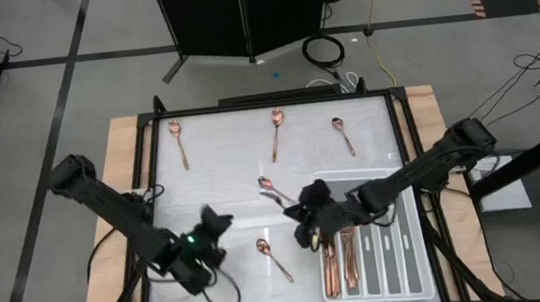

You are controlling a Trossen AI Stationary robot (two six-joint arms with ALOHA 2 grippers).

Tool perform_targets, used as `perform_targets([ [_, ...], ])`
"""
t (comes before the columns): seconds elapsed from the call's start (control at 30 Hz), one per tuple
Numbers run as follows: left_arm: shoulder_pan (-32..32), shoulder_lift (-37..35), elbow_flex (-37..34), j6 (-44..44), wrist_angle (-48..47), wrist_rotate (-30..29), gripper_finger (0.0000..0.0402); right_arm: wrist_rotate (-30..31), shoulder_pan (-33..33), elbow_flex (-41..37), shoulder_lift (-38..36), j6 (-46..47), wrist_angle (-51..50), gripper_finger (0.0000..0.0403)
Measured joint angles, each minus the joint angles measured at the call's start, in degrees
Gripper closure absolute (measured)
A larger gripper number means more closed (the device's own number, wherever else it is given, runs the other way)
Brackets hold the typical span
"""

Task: Sort silverware
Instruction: Put the brown fork in the white silverware organizer

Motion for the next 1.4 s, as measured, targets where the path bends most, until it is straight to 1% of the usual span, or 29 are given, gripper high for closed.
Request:
perform_targets([
  [0.03,0.53,-1.88,-0.28,-5.27,-1.41,1.54,0.0281,2.12,1.21,0.0,-0.8,1.85,-0.98,0.0403],
  [0.1,1.73,-5.58,-1.43,-12.48,-2.0,5.29,0.0281,6.25,3.92,0.02,-1.8,5.59,-3.18,0.0403],
  [0.2,3.14,-10.48,-3.34,-18.89,-0.97,11.25,0.0281,10.67,7.83,0.0,-2.38,12.09,-7.36,0.0403],
  [0.3,4.22,-15.64,-6.93,-22.04,4.93,14.58,0.0281,14.41,11.78,0.0,-2.47,20.98,-13.18,0.0403],
  [0.4,5.64,-20.33,-11.7,-22.18,13.44,18.03,0.0281,16.7,15.87,0.0,-1.95,31.62,-20.15,0.0403],
  [0.5,8.18,-24.37,-16.42,-19.9,23.43,21.61,0.0281,21.58,20.09,-0.02,-1.12,42.25,-25.94,0.0403],
  [0.6,12.03,-27.45,-21.11,-16.27,36.77,25.85,0.0281,25.5,23.29,-0.02,0.11,51.98,-30.87,0.0403],
  [0.67,14.58,-28.56,-24.18,-14.62,47.32,29.54,0.0281,27.43,24.77,-0.02,1.53,58.17,-33.22,0.0403],
  [0.77,18.16,-28.68,-28.07,-13.94,59.32,35.9,0.0281,27.78,25.97,0.0,4.43,65.08,-34.33,0.0403],
  [0.83,19.85,-28.45,-29.99,-15.24,64.22,39.09,0.0281,26.73,26.5,-0.04,6.57,69.06,-35.24,0.0403],
  [0.9,21.11,-28.02,-31.68,-18.26,67.82,40.32,0.0281,26.05,27.21,-0.04,8.19,72.61,-36.23,0.0403],
  [1.0,22.38,-27.17,-32.94,-23.01,68.0,40.33,0.0281,22.02,28.17,-0.03,9.36,77.75,-40.16,0.0403],
  [1.07,23.01,-26.63,-33.62,-24.7,68.07,40.34,0.0281,19.99,28.39,-0.07,9.66,78.26,-40.9,0.0403],
  [1.2,23.89,-25.43,-34.96,-26.83,67.95,40.48,0.0281,19.12,27.98,-0.07,9.78,78.38,-39.63,0.0403],
  [1.3,24.12,-24.65,-35.42,-26.87,68.02,40.46,0.0281,16.16,27.37,-0.07,10.01,78.3,-40.39,0.0403],
  [1.4,24.1,-24.21,-35.42,-26.87,69.41,40.46,0.0281,16.37,27.31,-0.04,9.98,78.29,-41.44,0.0403],
])
